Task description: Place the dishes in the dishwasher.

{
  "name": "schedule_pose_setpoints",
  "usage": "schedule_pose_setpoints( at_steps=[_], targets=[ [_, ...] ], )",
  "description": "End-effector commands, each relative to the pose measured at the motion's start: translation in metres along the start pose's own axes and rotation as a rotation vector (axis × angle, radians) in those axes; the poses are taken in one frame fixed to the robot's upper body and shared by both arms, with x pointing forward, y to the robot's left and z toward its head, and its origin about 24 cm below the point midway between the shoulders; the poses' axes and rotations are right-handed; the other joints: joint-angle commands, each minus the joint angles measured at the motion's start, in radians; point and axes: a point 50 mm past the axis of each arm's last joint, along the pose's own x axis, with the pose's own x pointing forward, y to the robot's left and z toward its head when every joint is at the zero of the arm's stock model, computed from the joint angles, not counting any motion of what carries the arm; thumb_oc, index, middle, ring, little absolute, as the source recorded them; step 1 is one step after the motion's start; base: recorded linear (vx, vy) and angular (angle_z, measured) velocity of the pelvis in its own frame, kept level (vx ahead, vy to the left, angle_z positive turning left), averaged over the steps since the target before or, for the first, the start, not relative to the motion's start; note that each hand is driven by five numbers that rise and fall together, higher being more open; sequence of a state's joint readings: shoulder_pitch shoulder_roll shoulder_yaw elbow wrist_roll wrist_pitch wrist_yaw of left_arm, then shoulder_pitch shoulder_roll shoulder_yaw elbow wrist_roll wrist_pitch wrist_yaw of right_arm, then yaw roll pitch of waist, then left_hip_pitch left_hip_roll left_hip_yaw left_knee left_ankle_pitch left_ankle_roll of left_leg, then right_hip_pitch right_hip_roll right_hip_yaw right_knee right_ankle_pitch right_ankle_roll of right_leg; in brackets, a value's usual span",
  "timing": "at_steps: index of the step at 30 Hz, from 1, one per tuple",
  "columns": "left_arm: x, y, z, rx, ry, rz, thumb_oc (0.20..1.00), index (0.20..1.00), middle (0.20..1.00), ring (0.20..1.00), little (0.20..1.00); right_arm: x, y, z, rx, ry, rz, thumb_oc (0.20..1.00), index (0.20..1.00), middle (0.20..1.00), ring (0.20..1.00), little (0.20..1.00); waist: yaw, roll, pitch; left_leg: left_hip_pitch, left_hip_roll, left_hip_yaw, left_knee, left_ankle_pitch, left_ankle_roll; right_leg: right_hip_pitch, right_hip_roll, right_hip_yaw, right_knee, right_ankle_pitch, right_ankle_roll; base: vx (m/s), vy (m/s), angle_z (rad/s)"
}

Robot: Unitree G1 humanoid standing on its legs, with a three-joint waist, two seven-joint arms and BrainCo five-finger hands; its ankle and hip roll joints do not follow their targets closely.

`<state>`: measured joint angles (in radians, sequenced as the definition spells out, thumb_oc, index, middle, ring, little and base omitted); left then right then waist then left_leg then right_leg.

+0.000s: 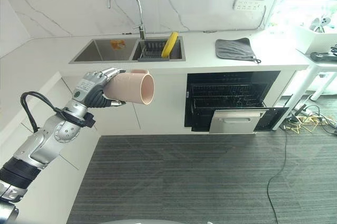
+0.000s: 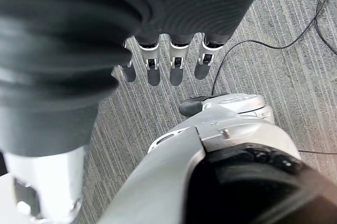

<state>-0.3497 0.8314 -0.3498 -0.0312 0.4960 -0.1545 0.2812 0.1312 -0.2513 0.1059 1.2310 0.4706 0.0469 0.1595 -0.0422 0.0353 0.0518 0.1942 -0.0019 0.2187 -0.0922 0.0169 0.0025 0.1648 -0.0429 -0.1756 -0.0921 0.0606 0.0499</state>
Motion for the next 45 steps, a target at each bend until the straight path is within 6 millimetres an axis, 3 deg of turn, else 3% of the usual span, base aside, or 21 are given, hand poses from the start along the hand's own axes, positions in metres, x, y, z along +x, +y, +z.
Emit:
schedule_pose_setpoints(
  at_steps=[1,4,14,22,33,45],
  targets=[
    [0.019,0.043,0.006,0.056,-0.062,0.22,0.2,0.2,0.2,0.2,0.2,0.001,-0.004,0.009,0.005,-0.029,-0.011,1.0,1.0,1.0,1.0,1.0,0.003,0.012,0.003,-0.036,0.019,-0.047,0.005,-0.055,0.002,-0.005,-0.046,-0.053,0.025,-0.035,0.064,-0.01,0.031,0.07],
    [0.023,0.044,0.013,0.047,-0.085,0.236,0.2,0.2,0.2,0.2,0.2,0.001,-0.003,0.01,0.024,-0.038,-0.018,1.0,1.0,1.0,1.0,1.0,0.007,0.016,0.008,-0.043,0.017,-0.065,0.005,-0.05,0.002,-0.004,-0.047,-0.068,0.033,-0.039,0.065,-0.01,0.004,0.13],
    [0.024,0.052,0.008,0.042,-0.081,0.24,0.2,0.2,0.2,0.2,0.2,0.0,-0.005,0.009,0.023,-0.044,-0.011,1.0,1.0,1.0,1.0,1.0,0.005,0.014,0.007,-0.046,0.018,-0.069,0.005,-0.046,-0.002,-0.006,-0.049,-0.066,0.035,-0.037,0.068,0.0,0.0,0.04],
    [0.029,0.053,-0.003,0.05,-0.066,0.173,0.2,0.2,0.2,0.2,0.2,0.002,0.0,0.03,-0.018,-0.05,0.006,1.0,1.0,1.0,1.0,1.0,-0.006,0.001,0.012,-0.022,0.018,-0.036,0.005,-0.058,0.006,-0.011,-0.057,-0.036,0.048,-0.035,0.073,-0.02,0.012,-0.04],
    [0.033,0.047,0.003,0.063,-0.056,0.113,0.2,0.2,0.2,0.2,0.2,0.003,0.012,0.015,-0.06,0.066,0.139,1.0,1.0,1.0,1.0,1.0,-0.013,-0.017,0.005,-0.007,0.02,-0.014,0.005,-0.07,0.012,-0.005,-0.056,-0.02,0.045,-0.032,0.077,0.01,-0.033,-0.06],
    [0.031,0.047,0.009,0.031,-0.075,0.136,0.2,0.2,0.2,0.2,0.2,0.003,0.01,0.021,-0.055,0.034,0.117,1.0,1.0,1.0,1.0,1.0,-0.011,-0.016,0.01,0.009,0.016,-0.008,0.005,-0.071,0.019,-0.001,-0.053,-0.026,0.058,-0.037,0.072,0.0,0.019,-0.01]
  ],
)
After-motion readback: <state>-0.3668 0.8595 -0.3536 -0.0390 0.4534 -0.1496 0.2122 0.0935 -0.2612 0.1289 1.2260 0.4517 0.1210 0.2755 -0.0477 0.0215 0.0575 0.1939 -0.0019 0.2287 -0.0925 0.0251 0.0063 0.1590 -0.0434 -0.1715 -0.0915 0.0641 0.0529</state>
